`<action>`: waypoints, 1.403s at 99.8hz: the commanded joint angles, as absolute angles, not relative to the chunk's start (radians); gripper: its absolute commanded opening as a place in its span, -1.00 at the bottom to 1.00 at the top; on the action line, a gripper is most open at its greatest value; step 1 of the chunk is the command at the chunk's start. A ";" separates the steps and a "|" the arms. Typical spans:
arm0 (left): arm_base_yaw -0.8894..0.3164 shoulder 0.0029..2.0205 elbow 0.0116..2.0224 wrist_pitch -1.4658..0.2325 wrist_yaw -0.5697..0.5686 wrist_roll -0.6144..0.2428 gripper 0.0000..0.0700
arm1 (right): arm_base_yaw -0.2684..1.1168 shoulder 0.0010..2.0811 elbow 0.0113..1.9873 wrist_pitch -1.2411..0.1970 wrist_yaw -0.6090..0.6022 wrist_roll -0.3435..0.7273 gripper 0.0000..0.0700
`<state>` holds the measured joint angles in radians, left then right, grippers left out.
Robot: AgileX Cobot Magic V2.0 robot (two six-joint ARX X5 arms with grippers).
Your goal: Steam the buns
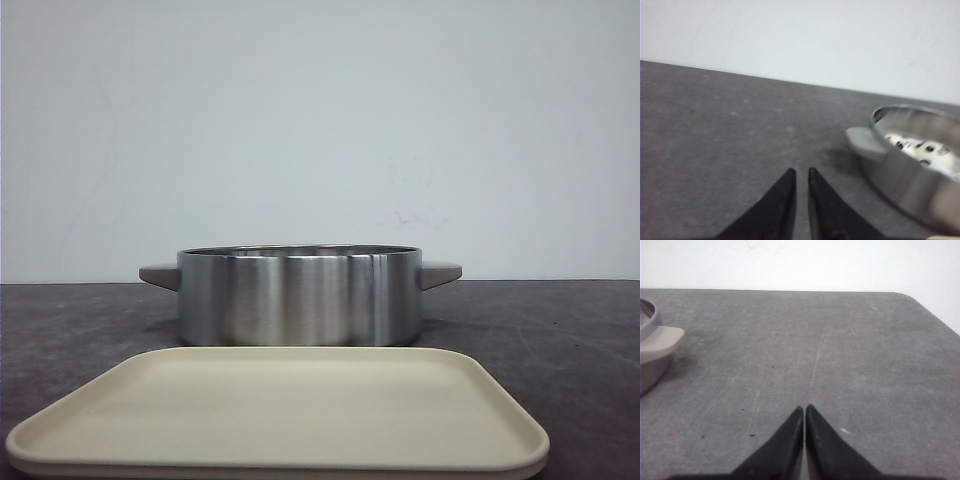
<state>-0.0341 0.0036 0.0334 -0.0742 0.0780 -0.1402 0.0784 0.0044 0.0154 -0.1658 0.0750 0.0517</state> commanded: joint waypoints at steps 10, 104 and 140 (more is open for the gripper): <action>-0.017 0.003 0.013 -0.085 0.075 -0.039 -1.00 | 0.079 0.004 0.012 -0.158 0.078 0.045 -0.98; 0.068 0.003 0.014 -0.188 -0.030 -0.061 -1.00 | 0.079 0.004 0.012 -0.158 0.078 0.045 -0.98; 0.068 0.003 0.014 -0.188 -0.030 -0.061 -1.00 | 0.079 0.004 0.012 -0.158 0.078 0.045 -0.98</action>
<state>0.0673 0.0044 0.0322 -0.1848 -0.0261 -0.0547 0.0784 0.0044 0.0154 -0.1654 0.0750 0.0513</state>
